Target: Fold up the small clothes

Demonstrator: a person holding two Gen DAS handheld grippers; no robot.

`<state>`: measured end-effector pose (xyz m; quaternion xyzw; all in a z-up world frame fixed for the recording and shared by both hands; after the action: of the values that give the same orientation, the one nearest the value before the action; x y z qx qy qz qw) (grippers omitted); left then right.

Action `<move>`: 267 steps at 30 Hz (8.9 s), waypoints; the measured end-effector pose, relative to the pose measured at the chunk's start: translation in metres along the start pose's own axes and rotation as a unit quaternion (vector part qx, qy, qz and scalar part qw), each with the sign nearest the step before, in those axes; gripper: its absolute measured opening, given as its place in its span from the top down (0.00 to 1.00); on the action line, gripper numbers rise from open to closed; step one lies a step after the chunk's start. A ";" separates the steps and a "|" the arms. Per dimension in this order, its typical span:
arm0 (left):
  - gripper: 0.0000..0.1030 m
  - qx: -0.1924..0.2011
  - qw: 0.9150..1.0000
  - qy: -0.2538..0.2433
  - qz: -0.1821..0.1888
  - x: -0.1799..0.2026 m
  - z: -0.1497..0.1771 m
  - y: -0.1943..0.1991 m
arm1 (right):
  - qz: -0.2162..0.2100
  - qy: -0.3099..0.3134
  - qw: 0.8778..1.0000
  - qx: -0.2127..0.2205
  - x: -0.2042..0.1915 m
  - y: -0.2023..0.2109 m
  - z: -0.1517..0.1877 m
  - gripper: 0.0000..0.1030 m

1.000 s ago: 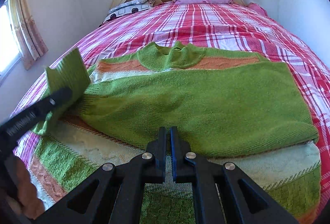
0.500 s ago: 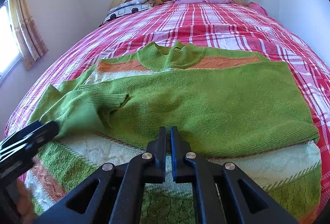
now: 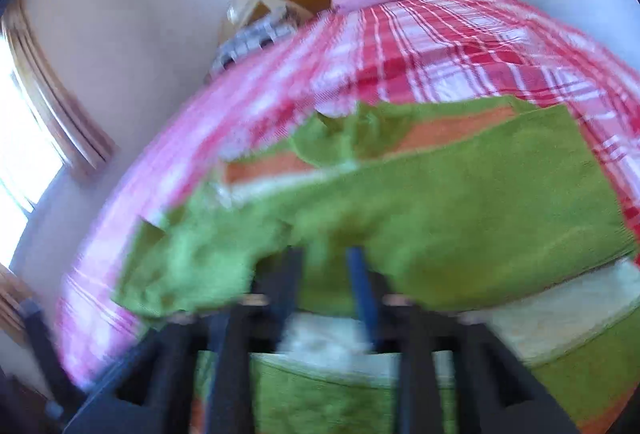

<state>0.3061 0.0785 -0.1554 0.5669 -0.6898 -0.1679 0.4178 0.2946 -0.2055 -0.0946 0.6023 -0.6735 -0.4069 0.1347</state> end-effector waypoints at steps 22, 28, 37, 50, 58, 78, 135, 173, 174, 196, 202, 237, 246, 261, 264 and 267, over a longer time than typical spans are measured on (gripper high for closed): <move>0.16 0.019 0.998 0.038 0.052 -0.008 0.002 0.008 | 0.091 0.192 0.972 0.102 -0.104 0.025 -0.036 0.97; 0.16 0.019 0.998 0.039 0.052 -0.008 0.002 0.007 | 0.114 0.176 0.966 0.152 -0.067 0.074 -0.094 0.97; 0.15 0.016 0.998 0.036 0.048 -0.008 0.003 0.007 | 0.207 0.141 0.961 0.117 0.047 0.056 -0.089 0.97; 0.15 0.005 0.999 0.023 0.029 -0.005 0.000 0.002 | 0.327 0.073 0.940 0.058 0.133 0.039 -0.043 0.84; 0.07 0.052 0.998 -0.036 0.018 0.033 -0.042 0.017 | 0.180 0.104 0.977 0.050 0.075 0.037 -0.042 0.84; 0.00 -0.016 0.995 -0.039 -0.095 -0.019 -0.064 -0.046 | 0.146 0.142 0.979 -0.001 0.058 -0.010 0.005 0.83; 0.21 0.002 0.966 -0.179 0.185 -0.023 0.169 0.186 | 0.069 0.140 0.987 0.042 0.138 0.286 0.208 0.44; 0.90 -0.033 0.976 -0.115 0.183 -0.013 0.151 0.174 | 0.012 0.072 0.997 -0.029 0.142 0.270 0.206 0.97; 0.90 -0.030 0.975 -0.118 0.186 -0.007 0.144 0.174 | 0.001 0.061 0.998 -0.024 0.140 0.272 0.197 0.97; 0.69 -0.010 0.952 -0.250 0.178 0.007 0.034 0.151 | 0.058 -0.039 0.997 -0.020 0.154 0.126 0.072 0.97; 0.40 -0.047 0.945 -0.284 0.157 -0.001 0.051 0.130 | 0.067 -0.023 0.997 -0.016 0.154 0.118 0.078 0.97; 0.48 -0.090 0.949 -0.226 0.202 0.013 0.080 0.082 | 0.078 0.094 0.992 0.017 0.143 0.150 0.081 0.65; 0.44 -0.093 0.949 -0.222 0.203 0.016 0.081 0.082 | 0.083 0.175 0.981 -0.018 0.107 0.107 0.093 0.42; 0.91 -0.069 0.964 -0.139 0.215 0.001 0.067 0.098 | 0.084 0.148 0.985 0.031 0.107 0.158 0.083 0.92; 0.91 -0.047 0.968 -0.128 0.211 0.001 0.047 0.101 | 0.081 0.135 0.986 0.049 0.105 0.169 0.070 0.92; 0.91 -0.029 0.969 -0.122 0.212 0.006 0.024 0.100 | 0.087 0.131 0.985 0.068 0.098 0.173 0.052 0.92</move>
<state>0.2235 0.0969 -0.0966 0.3708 -0.8347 -0.1639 0.3726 0.1144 -0.2851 -0.0347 0.5976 -0.7257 -0.2644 0.2152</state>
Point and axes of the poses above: each gripper's, at about its wrist camera, not at the fingertips, and y roughly against the way its jaws point, x to its right, z to its underside, the point moved 6 cm from there along -y, roughly the way its jaws point, and after that the axes turned 12 degrees about z, right-handed, at the moved point
